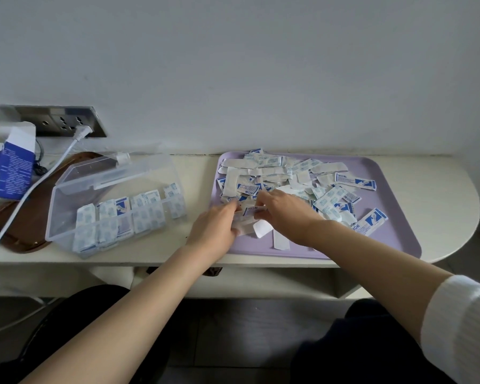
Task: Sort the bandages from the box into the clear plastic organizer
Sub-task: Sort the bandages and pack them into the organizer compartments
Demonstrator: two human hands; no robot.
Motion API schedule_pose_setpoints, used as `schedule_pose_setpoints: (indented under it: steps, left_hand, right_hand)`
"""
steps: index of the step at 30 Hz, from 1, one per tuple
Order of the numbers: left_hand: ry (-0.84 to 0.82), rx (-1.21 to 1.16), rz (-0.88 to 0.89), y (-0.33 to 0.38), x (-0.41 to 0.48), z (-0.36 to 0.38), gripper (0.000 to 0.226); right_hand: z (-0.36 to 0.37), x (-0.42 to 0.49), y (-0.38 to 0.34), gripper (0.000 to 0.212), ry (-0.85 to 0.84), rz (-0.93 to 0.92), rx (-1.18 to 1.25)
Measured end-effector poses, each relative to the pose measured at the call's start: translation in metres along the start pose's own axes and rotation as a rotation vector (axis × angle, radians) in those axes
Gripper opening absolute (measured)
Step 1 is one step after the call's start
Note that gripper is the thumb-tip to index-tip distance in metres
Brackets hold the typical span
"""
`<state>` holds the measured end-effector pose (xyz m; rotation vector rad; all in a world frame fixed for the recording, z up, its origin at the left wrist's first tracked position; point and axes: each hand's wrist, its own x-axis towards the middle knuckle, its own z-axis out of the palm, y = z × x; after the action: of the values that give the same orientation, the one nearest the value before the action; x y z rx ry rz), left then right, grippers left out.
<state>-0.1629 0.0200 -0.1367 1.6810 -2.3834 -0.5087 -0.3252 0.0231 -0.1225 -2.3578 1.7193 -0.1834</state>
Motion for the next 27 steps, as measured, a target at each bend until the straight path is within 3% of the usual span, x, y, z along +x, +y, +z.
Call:
schedule_pose_setpoints:
  steps: [4,10,14,18,23,27]
  left_hand:
    - [0.019,-0.019,-0.039,0.000,0.003,-0.002,0.036]
    - [0.032,-0.051,-0.050,-0.006,0.005,-0.006,0.014]
    - [0.019,-0.120,-0.053,-0.009,0.005,-0.006,0.011]
    - [-0.024,-0.194,0.017,-0.007,0.006,-0.003,0.016]
    - [-0.106,-0.239,0.066,0.000,0.006,0.003,0.016]
    - [-0.131,-0.083,0.090,0.001,0.003,0.005,0.013]
  right_hand:
    - [-0.007,0.001,0.004,0.021,0.051,0.020,0.116]
    - [-0.016,-0.002,0.012,0.017,0.007,0.119,0.245]
    - [-0.012,-0.008,0.013,0.013,-0.104,0.027,0.039]
    - [0.003,-0.004,0.013,0.026,-0.130,0.037,0.000]
    - [0.011,0.000,0.010,0.023,-0.150,-0.055,-0.178]
    - [0.018,0.001,0.008,0.037,-0.131,-0.081,-0.242]
